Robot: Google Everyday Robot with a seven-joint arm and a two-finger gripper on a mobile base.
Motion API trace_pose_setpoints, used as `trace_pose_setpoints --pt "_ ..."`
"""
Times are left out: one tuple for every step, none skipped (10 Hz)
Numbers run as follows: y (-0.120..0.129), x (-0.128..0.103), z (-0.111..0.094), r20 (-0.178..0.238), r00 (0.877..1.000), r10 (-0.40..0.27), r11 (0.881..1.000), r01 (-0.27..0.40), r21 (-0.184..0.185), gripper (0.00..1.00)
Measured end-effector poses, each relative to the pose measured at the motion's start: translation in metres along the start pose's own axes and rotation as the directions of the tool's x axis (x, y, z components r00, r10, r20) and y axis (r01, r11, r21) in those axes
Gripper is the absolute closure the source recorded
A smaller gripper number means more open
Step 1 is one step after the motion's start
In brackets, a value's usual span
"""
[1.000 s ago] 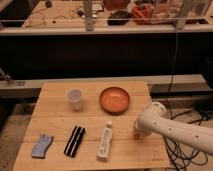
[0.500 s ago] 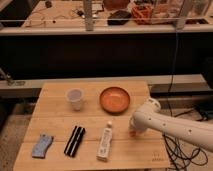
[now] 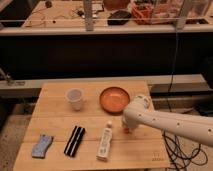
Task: Drag the pepper across the table
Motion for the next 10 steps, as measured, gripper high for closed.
trace_pose_setpoints --pt "-0.005 0.001 0.000 -0.004 1.000 -0.016 1.000 0.016 -0.002 0.97" --pt "-0.015 -0.002 0.000 -0.002 0.999 -0.034 0.999 0.034 -0.001 0.97" --pt "-0.029 -0.006 0.001 -0.003 0.999 -0.053 0.999 0.053 -0.003 0.97" --pt "-0.035 -0.007 0.001 -0.004 0.998 -0.063 0.998 0.063 -0.005 0.97" --pt "-0.039 -0.007 0.001 -0.005 0.997 -0.073 0.997 0.073 -0.007 0.97" --pt "-0.044 -0.006 0.000 -0.006 0.996 -0.090 0.996 0.090 -0.009 0.97" --pt "-0.047 -0.007 0.000 -0.006 0.995 -0.101 0.995 0.101 -0.008 0.97" --pt "-0.048 -0.007 0.000 -0.005 0.994 -0.111 0.994 0.111 -0.011 0.97" --pt "-0.054 -0.010 0.001 -0.006 0.992 -0.125 0.992 0.125 -0.015 0.97" --pt "-0.066 -0.014 0.001 -0.007 0.990 -0.143 0.990 0.143 -0.015 0.97"
